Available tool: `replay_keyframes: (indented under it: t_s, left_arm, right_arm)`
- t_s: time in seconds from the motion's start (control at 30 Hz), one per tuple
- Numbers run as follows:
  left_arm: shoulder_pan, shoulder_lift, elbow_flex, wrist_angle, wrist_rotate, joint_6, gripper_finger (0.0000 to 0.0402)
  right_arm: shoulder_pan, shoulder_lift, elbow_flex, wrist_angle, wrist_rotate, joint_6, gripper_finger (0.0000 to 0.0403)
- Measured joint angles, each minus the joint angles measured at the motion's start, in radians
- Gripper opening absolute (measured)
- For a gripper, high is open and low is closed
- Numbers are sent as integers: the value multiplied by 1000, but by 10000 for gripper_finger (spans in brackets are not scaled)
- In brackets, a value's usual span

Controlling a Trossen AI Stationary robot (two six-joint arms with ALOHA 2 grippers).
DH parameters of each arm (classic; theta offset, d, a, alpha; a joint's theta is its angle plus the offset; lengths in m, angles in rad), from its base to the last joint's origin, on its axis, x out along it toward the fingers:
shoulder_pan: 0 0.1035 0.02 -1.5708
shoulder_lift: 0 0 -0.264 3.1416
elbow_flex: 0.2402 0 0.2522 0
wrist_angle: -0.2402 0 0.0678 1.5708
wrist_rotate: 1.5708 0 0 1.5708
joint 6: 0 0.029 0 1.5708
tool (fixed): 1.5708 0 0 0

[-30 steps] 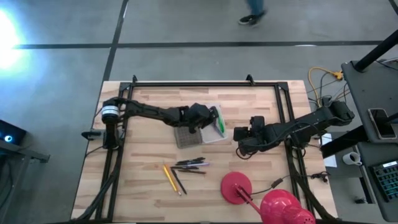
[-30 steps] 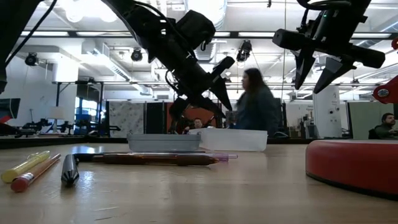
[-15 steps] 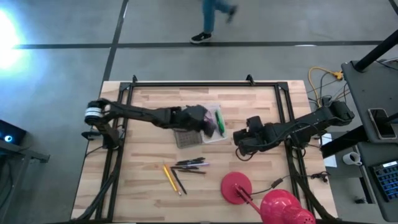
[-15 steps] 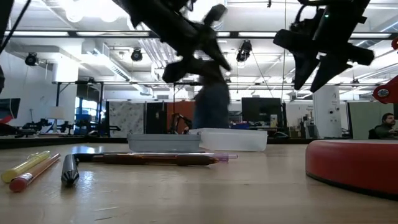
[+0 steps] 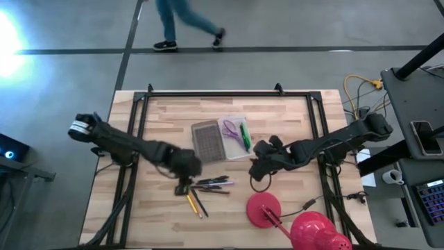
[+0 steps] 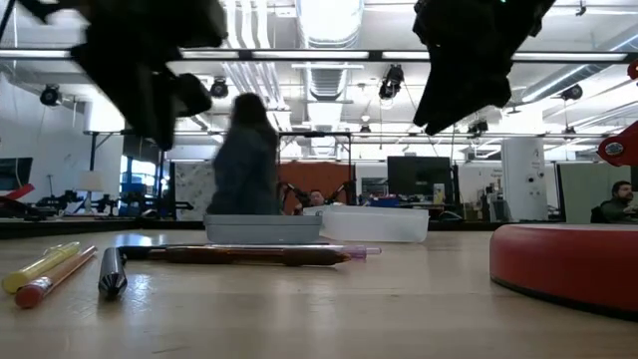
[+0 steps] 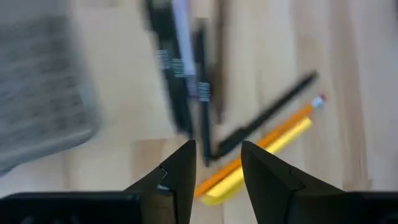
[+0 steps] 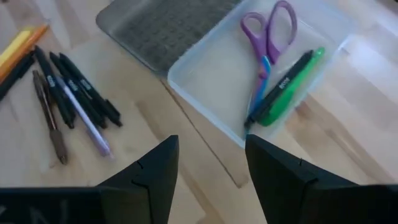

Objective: Pick & place school supplies into a supply box
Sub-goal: Put the black pen into the black supply box

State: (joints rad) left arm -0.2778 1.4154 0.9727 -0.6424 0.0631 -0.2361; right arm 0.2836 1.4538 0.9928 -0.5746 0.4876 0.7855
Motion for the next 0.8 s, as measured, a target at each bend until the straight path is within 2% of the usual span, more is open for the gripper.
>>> replay_keyframes:
  t_s: [0.1,0.23,0.33,0.47,0.6,0.8]
  left_arm:
    - [-66,-13,-66,22,-3,25,112]
    - [-132,-13,-134,23,-4,-53,112]
    - [-173,-13,-169,27,-16,-128,111]
    - [-218,-13,-191,31,-40,-143,107]
    - [-222,-13,-198,31,-62,-194,106]
    - [-223,-13,-192,43,-123,-297,106]
  right_arm:
    - [0,15,0,13,-63,-34,178]
    - [0,57,0,37,-147,-76,178]
    - [5,105,0,111,-229,-179,178]
    - [18,185,0,214,-325,-379,175]
    - [17,269,30,282,-339,-455,169]
    - [3,413,179,297,-333,-548,155]
